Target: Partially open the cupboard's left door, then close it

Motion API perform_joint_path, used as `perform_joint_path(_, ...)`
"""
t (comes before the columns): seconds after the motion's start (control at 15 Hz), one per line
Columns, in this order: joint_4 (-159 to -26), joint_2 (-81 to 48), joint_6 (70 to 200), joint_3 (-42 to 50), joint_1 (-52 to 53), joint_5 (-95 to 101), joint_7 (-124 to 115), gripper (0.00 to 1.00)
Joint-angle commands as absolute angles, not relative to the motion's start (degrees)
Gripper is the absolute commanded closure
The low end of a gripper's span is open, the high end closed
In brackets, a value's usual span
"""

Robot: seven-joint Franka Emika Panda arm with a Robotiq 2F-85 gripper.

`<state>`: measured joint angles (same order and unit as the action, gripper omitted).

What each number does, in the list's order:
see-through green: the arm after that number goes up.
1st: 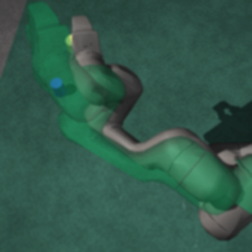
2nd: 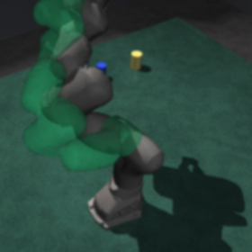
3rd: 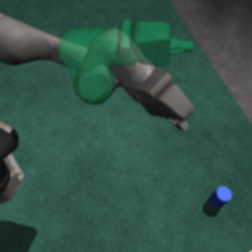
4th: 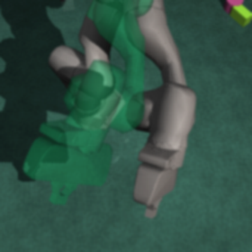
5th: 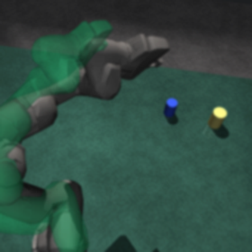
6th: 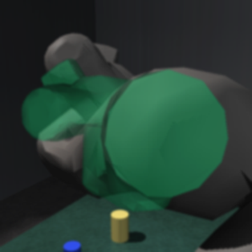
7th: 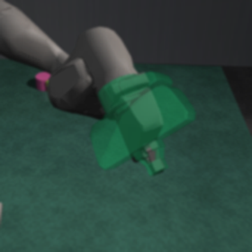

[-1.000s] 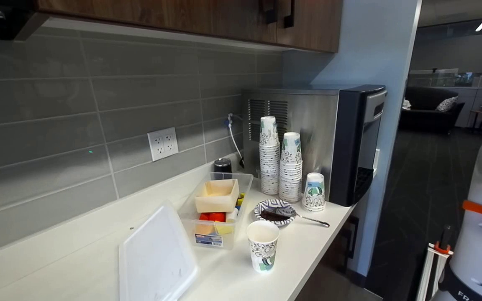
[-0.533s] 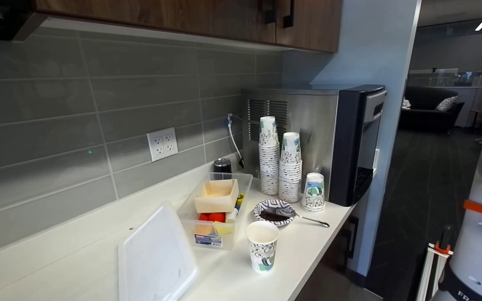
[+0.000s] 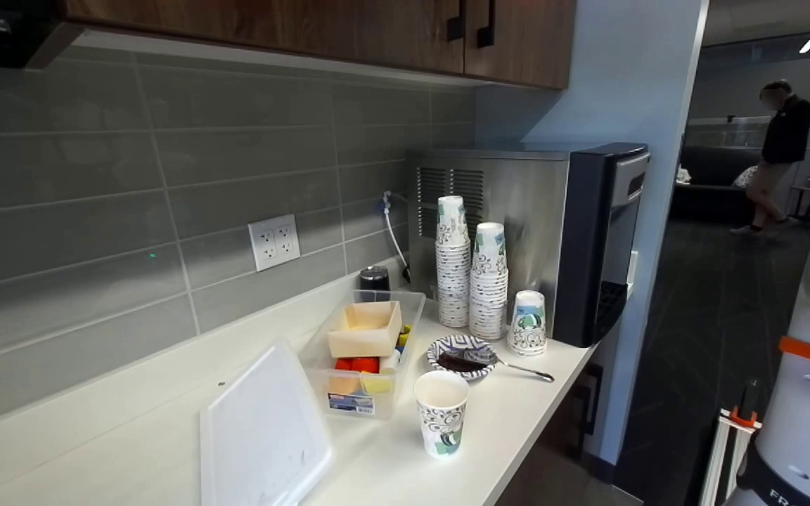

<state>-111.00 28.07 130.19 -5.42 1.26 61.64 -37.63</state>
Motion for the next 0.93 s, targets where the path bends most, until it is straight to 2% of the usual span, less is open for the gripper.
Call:
perform_joint_path(0.0,-111.9,29.6,125.0,-10.3,1.6,59.4,-38.6,0.00)
perform_joint_path(0.47,-113.9,33.9,111.9,-14.8,2.4,60.4,-42.1,0.00)
perform_joint_path(0.87,-115.6,35.8,105.9,-15.4,3.5,60.7,-43.0,0.00)
